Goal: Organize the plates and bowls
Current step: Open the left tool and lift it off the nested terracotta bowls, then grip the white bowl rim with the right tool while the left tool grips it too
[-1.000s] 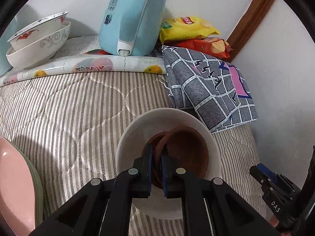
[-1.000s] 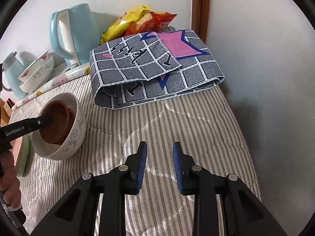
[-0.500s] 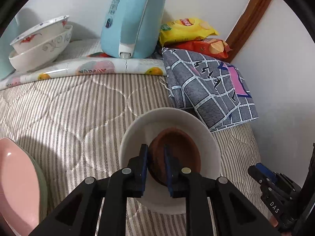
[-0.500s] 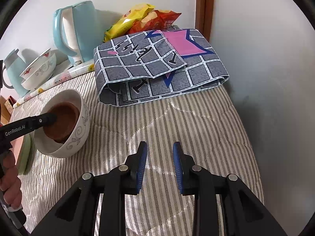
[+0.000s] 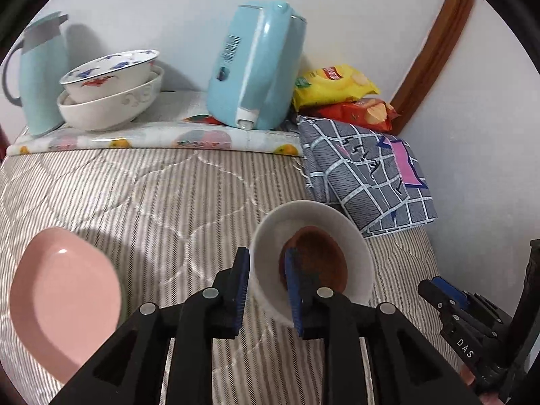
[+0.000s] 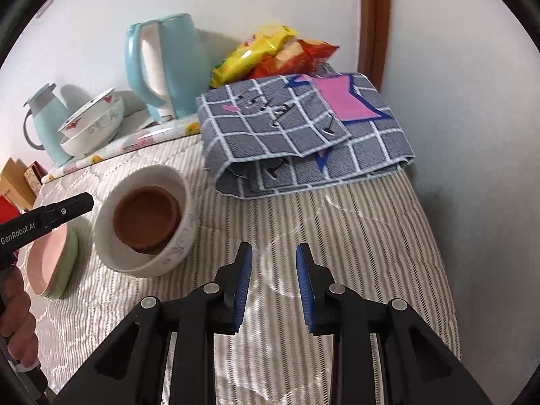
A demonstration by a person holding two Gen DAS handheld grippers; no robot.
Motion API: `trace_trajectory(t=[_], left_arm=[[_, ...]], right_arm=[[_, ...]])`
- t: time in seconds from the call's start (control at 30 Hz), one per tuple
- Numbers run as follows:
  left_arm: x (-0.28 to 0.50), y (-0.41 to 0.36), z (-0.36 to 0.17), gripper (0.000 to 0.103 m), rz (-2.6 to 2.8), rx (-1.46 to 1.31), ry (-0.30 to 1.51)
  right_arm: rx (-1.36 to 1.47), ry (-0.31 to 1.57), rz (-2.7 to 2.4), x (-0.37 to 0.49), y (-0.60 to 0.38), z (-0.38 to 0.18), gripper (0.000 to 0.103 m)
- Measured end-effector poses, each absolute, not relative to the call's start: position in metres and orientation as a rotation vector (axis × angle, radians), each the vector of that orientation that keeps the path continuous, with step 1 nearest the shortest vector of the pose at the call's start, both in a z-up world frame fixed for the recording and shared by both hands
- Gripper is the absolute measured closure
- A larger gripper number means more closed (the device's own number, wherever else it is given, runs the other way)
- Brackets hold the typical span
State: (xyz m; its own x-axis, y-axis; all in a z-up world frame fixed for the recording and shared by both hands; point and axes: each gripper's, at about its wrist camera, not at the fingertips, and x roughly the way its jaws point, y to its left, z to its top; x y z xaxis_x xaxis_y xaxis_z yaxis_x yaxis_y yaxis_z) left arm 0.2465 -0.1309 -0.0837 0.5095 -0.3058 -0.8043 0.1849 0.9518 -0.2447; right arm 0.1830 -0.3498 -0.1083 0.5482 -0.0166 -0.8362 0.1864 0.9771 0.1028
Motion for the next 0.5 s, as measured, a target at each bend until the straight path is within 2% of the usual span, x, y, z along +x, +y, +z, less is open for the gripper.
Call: trace_trajectory(t=[0.17,0.27,0.5], left_arm=[[0.239,-0.119,-0.088,0.082,-0.247,-0.151,1.001],[0.235,-0.118,-0.090,0.082,-0.216,-0.131,0.998],[0.236,-0.119,-0.095,0.082,-0.241,-0.157,1.032]], right_arm=[[0.170,0.975,-0.078,0.190,-0.335,-0.107,0.075],[0.184,0.971,-0.072,0.195,-0.330,-0.108,0.066],[0.200,0.936,-0.024,0.208,-0.319,-0.104,0.066]])
